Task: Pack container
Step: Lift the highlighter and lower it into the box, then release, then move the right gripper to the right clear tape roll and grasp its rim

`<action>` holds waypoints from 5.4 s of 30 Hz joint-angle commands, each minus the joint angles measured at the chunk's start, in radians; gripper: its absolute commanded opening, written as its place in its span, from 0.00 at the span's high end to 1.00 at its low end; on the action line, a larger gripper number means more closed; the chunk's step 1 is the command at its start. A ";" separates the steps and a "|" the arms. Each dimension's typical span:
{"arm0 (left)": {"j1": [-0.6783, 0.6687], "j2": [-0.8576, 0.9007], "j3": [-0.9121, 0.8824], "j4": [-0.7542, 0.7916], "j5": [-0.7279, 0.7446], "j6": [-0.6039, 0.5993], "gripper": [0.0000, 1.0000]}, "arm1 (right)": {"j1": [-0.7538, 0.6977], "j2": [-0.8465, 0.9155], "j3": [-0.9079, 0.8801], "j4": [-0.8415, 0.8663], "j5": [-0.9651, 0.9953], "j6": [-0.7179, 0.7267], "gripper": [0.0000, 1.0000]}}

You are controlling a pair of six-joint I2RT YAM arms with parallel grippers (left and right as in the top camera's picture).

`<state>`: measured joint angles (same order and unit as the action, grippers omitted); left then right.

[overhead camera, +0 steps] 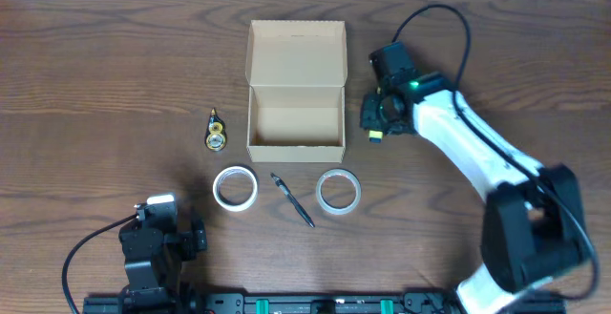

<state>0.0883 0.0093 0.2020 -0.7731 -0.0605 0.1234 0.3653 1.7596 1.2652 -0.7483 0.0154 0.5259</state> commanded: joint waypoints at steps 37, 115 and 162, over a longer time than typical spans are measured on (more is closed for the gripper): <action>-0.004 -0.006 -0.024 -0.027 -0.021 -0.019 0.04 | 0.258 0.175 0.325 -0.106 0.048 0.132 0.95; -0.004 -0.006 -0.024 -0.027 -0.021 -0.019 0.05 | 0.285 0.295 0.431 -0.140 0.030 0.097 0.68; -0.004 -0.006 -0.024 -0.027 -0.021 -0.019 0.05 | 0.284 -0.328 -0.445 -0.108 -0.091 0.596 0.34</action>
<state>0.0883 0.0093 0.2012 -0.7727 -0.0605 0.1234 0.6430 1.4368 0.8410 -0.8814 -0.0792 1.0920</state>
